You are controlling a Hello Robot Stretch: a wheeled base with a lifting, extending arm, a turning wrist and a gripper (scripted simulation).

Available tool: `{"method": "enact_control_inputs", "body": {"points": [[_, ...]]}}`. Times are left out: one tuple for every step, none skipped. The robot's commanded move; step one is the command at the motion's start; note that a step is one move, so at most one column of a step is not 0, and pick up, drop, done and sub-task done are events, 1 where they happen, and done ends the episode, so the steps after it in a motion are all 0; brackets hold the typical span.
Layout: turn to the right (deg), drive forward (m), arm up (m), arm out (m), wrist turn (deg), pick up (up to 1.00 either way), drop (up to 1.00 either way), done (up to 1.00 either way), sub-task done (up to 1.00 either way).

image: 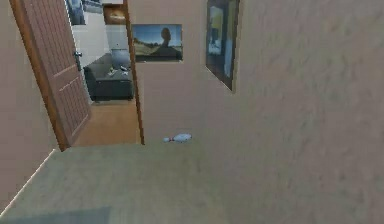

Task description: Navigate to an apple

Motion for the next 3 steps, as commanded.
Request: {"method": "enact_control_inputs", "body": {"points": [[0.0,0.30,0.00,0.00,0.0,0.00,0.00,0.00,0.00],[-18.0,0.00,0.00,0.00,0.0,0.00,0.00,0.00,0.00],[0.0,0.75,0.00,0.00,0.0,0.00,0.00,0.00,0.00]]}}
